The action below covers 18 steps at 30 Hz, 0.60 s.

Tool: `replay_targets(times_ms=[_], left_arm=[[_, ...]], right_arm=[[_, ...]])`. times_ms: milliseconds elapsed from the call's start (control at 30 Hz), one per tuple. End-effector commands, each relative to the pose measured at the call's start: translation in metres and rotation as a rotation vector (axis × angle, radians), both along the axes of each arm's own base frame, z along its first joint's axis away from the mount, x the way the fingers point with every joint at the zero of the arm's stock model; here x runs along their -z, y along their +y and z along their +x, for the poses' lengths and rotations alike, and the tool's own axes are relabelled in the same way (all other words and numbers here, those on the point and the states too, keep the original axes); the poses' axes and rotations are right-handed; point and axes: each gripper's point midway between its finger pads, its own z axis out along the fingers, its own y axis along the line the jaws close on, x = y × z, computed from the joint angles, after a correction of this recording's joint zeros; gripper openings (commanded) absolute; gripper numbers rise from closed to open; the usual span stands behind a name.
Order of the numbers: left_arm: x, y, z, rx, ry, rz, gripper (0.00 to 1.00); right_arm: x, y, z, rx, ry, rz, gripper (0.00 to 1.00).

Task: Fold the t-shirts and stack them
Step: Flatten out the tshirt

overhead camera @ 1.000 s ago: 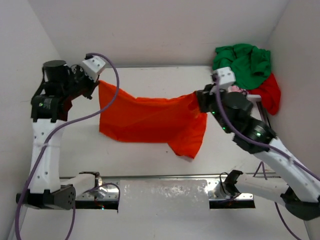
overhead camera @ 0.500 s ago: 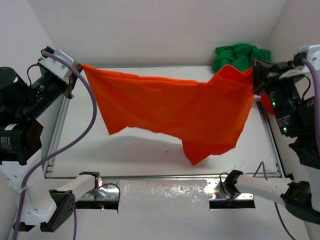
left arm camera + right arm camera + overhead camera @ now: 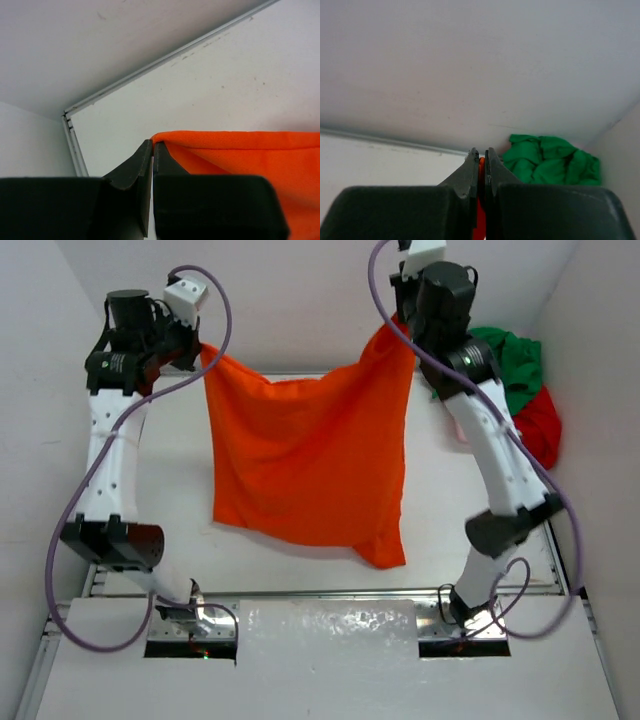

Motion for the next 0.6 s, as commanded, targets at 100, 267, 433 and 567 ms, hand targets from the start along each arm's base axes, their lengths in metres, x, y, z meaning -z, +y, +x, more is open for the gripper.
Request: replay_targets(times_ms=[100, 267, 433, 567], left_arm=[[-0.072, 0.009, 0.092, -0.108, -0.309, -0.101, 0.0], [-0.129, 0.018, 0.135, -0.165, -0.538, -0.159, 0.0], [-0.158, 0.006, 0.136, -0.084, -0.641, -0.164, 0.0], [-0.148, 0.005, 0.134, -0.077, -0.607, -0.14, 0.0]], right_arm=[[0.002, -0.012, 0.129, -0.169, -0.174, 0.49, 0.0], [-0.051, -0.048, 0.155, -0.228, -0.445, 0.651, 0.0], [-0.108, -0.071, 0.11, -0.209, -0.608, 0.534, 0.0], [-0.115, -0.067, 0.096, -0.255, -0.597, 0.463, 0.0]])
